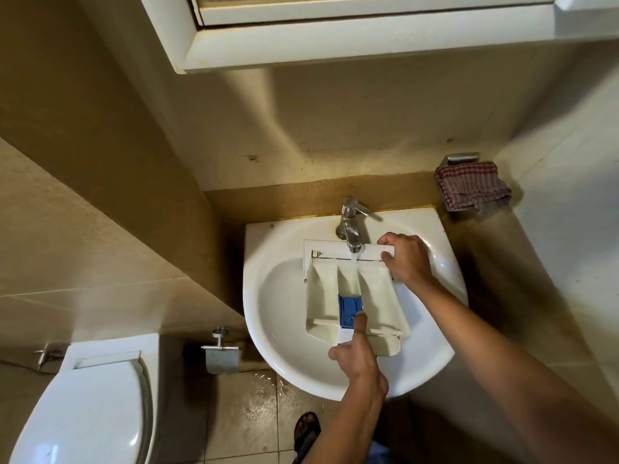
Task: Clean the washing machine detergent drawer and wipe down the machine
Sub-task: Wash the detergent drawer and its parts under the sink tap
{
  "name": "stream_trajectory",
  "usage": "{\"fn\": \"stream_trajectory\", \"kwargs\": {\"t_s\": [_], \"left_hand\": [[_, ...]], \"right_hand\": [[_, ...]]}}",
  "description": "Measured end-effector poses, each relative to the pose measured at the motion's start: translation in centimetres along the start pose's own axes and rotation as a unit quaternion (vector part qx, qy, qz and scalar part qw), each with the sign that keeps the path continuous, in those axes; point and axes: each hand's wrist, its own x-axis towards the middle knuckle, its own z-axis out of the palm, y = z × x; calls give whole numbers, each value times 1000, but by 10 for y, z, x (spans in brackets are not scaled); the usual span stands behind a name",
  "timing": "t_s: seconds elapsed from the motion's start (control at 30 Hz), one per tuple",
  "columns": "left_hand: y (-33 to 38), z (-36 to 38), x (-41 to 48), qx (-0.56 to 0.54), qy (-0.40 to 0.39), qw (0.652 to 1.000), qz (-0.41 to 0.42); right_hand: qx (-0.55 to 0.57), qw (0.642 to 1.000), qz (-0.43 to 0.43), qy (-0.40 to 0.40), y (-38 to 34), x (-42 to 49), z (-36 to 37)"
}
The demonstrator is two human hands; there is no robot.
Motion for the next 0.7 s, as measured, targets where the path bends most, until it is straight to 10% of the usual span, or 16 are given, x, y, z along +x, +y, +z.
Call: {"fn": "stream_trajectory", "kwargs": {"t_s": [0.7], "left_hand": [[-22, -14, 27, -140, -128, 978, -86]], "right_hand": [[158, 986, 5, 57, 18, -4, 18]]}}
